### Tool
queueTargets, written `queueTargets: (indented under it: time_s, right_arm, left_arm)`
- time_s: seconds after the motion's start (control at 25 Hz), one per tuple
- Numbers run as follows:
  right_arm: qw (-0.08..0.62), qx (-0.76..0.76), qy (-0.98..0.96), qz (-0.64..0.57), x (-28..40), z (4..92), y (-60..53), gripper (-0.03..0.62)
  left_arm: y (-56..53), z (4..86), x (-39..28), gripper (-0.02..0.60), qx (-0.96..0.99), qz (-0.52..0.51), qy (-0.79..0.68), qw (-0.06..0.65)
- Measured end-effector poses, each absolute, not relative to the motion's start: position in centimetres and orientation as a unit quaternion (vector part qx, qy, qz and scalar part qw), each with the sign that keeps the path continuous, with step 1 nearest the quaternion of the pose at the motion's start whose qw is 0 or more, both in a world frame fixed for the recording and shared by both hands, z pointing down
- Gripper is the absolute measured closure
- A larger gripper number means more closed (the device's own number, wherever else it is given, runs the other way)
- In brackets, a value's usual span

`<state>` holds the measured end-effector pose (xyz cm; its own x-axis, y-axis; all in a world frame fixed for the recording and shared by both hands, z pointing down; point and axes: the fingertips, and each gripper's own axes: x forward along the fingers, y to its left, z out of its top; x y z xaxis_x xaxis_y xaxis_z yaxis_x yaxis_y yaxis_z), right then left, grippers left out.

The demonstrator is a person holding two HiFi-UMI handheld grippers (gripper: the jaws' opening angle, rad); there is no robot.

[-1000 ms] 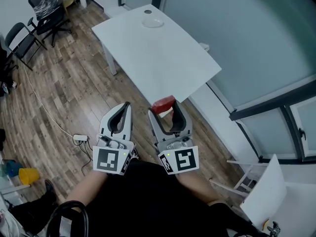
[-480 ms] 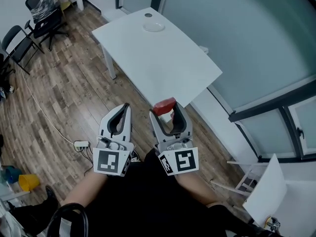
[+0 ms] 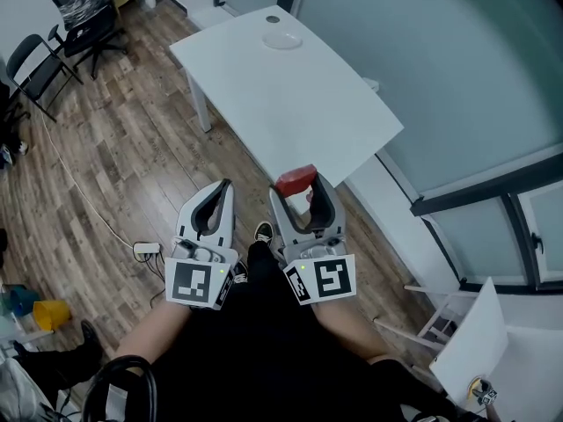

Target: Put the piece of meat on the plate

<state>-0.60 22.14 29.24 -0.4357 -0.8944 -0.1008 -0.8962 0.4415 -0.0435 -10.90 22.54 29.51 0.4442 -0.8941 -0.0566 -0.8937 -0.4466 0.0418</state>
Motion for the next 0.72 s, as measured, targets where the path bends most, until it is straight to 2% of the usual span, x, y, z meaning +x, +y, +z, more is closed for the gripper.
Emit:
queueTargets:
  time_s: [0.36,0.72]
  right_arm:
    - [0.055,-0.518,0.853,0.001,-1.4,29.5,18.8,0.296]
    - [0.05,-0.518,0.854,-0.008,0.8,29.9,13.3,0.295]
  left_arm:
    - [19.3,29.5,-11.3,0.581,0.846,-0.03,-0.532,0.002]
    - [13.8,30.1,-9.3,0.581,0.845,-0.024,-0.535,0.013]
